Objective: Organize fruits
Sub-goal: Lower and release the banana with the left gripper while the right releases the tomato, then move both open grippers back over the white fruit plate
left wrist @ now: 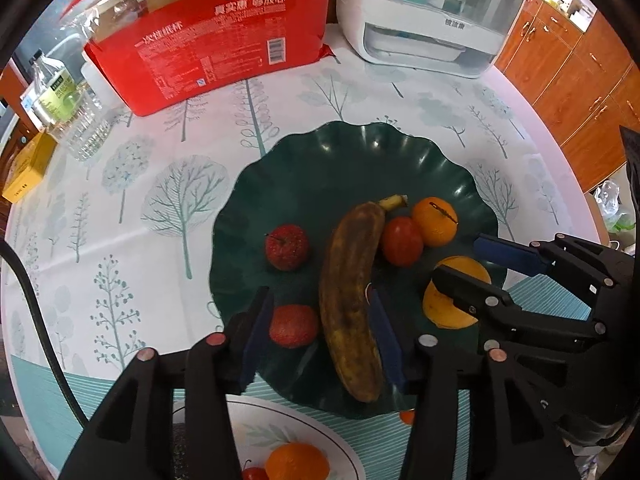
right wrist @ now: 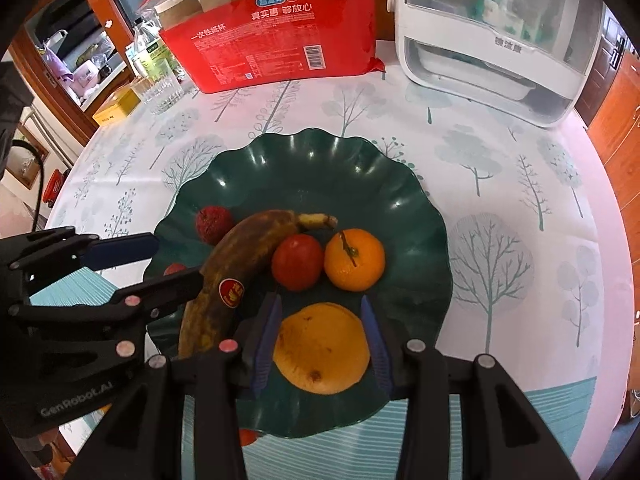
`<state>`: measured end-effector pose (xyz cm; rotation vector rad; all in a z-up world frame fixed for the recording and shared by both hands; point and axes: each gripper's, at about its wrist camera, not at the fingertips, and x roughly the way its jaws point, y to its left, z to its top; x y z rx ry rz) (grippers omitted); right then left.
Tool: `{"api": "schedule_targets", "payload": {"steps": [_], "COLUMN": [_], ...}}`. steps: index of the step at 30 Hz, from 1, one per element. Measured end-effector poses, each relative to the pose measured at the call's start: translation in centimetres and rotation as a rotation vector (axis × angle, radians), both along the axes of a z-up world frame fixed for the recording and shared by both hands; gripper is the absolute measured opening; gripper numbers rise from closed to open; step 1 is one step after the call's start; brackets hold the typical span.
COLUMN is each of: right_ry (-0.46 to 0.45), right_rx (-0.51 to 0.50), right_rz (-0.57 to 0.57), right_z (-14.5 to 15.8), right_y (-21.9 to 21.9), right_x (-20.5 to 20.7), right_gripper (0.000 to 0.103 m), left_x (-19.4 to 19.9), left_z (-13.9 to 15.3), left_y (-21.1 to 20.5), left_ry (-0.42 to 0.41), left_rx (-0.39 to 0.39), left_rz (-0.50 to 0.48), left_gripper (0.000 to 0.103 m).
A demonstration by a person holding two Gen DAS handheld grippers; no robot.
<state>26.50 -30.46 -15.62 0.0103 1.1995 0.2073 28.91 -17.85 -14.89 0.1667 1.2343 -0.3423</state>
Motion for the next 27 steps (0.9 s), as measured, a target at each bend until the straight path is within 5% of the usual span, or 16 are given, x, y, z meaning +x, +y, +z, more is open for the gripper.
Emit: {"api": "schedule_targets", "payload": {"steps": [7,11,27], "right_ry": [-0.006,-0.009,-0.028], "right_rx": [0.000,0.002,0.003], "right_rz": [-0.026,-0.041,-0.078], "right_z": [0.9,1.5,4.0], "right_y": [-0.1,-0.2,1.9], "right_x": [-0.6,-1.1,-4.7], "right_gripper": [0.042,0.042,0.042], "left_x": [-0.7,-1.1,-4.4], "left_z": [1.3,1.9,4.6], "left_y": [0.6,1.4,3.9], "left_ry": [-0.035,-0.044,-0.081], "left_rx": [0.008,-0.002,-0.020], "left_rz": [0.007,0.026,0.001], "left_gripper": [0.066,0.083,0.084]}}
